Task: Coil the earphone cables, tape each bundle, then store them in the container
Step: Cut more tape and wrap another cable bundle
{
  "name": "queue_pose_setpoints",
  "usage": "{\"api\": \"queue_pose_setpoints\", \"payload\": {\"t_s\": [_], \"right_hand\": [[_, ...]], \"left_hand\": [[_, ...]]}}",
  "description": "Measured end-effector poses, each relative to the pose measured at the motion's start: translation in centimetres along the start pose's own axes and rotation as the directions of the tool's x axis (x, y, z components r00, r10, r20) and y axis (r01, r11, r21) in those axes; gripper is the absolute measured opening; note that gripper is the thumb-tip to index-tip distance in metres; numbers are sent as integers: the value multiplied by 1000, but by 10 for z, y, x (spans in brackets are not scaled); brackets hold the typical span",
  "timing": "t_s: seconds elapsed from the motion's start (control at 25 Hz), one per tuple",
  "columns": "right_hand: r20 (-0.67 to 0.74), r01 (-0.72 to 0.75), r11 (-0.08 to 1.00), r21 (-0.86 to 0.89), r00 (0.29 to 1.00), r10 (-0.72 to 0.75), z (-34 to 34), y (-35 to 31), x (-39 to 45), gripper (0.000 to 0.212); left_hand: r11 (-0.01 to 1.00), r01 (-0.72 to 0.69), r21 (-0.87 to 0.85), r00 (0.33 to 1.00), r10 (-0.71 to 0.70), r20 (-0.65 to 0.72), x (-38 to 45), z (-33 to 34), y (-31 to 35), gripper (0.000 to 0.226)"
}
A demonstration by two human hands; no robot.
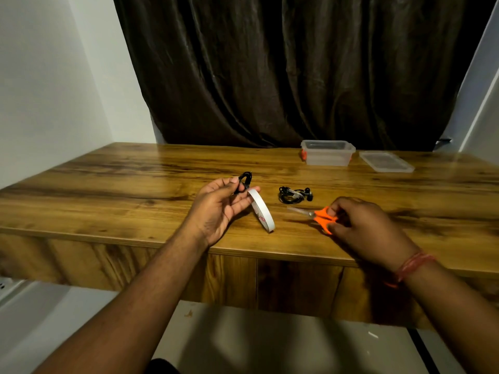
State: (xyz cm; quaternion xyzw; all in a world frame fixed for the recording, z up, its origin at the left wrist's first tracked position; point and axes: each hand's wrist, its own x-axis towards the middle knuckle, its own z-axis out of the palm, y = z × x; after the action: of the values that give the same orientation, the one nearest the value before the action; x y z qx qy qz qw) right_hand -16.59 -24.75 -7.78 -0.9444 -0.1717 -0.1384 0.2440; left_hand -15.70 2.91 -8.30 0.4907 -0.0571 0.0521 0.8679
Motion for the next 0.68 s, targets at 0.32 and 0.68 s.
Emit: {"api": "queue_pose_setpoints", "payload": {"t_s": [0.32, 0.68], "right_hand": [[175, -173, -83, 981, 984, 16, 42, -92, 7, 17], [109, -94, -71, 993, 958, 264, 44, -64, 48, 11]], "left_hand": [[996, -47, 75, 999, 48, -9, 6, -4, -5, 9], [1000, -30, 3, 998, 30, 46, 1, 1, -3, 10]]}}
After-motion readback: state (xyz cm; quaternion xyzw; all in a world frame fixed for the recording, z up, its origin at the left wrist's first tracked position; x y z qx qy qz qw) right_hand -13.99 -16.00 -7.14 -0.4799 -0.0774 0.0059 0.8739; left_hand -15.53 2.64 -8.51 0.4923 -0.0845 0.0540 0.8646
